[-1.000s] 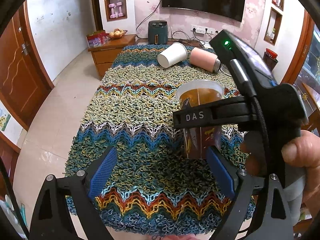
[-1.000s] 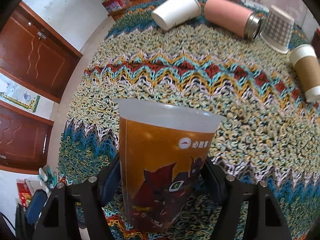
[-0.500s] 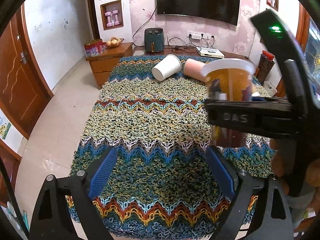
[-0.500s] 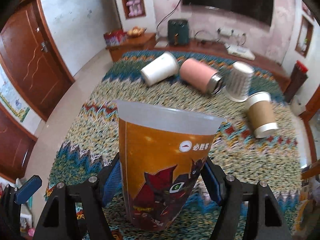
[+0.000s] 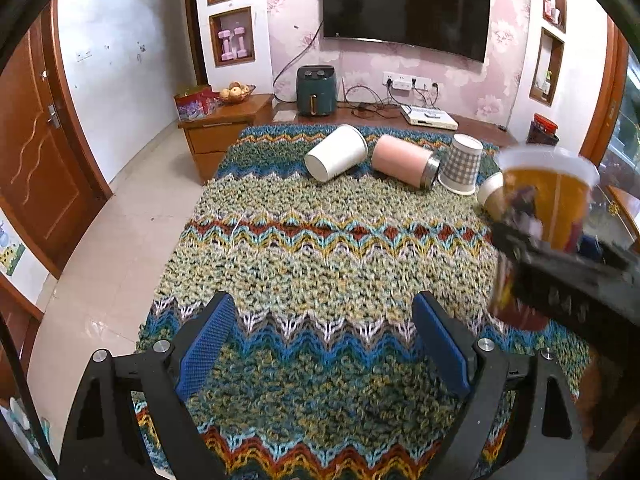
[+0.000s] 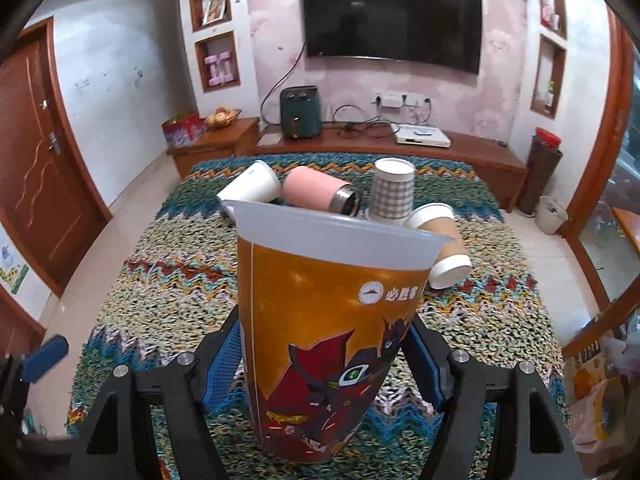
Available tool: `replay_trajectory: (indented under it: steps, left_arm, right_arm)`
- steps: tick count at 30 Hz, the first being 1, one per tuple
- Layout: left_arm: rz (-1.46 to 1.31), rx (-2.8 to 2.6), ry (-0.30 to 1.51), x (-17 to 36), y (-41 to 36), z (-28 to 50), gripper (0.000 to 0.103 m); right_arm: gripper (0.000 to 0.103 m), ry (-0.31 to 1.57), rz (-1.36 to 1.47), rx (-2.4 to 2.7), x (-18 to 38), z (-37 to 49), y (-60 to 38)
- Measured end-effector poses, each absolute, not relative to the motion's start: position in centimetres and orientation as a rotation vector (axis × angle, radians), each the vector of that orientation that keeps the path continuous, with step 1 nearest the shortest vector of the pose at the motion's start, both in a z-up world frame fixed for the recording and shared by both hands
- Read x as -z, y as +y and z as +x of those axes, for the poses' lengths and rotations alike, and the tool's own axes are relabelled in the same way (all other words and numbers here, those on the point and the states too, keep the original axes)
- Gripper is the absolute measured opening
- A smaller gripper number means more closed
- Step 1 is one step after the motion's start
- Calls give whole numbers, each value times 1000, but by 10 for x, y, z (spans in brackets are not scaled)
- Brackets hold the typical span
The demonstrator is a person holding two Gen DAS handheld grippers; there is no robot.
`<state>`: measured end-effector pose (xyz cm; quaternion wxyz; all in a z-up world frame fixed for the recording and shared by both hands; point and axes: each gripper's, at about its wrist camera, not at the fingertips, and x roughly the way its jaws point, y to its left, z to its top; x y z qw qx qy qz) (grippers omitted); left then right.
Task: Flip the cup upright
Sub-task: 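Open the left tool and carry the cup away with the right tool, then carry the upright cup with the right tool over the blanket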
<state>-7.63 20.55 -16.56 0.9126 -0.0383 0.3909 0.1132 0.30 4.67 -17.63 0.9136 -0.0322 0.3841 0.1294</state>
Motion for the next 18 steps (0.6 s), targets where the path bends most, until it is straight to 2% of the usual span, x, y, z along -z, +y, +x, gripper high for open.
replay_trajectory:
  steps: [18]
  left_arm:
    - [-105,-266,752,167,209,-63,92]
  right_arm:
    - [74,636,-164,-113,248,-17,47]
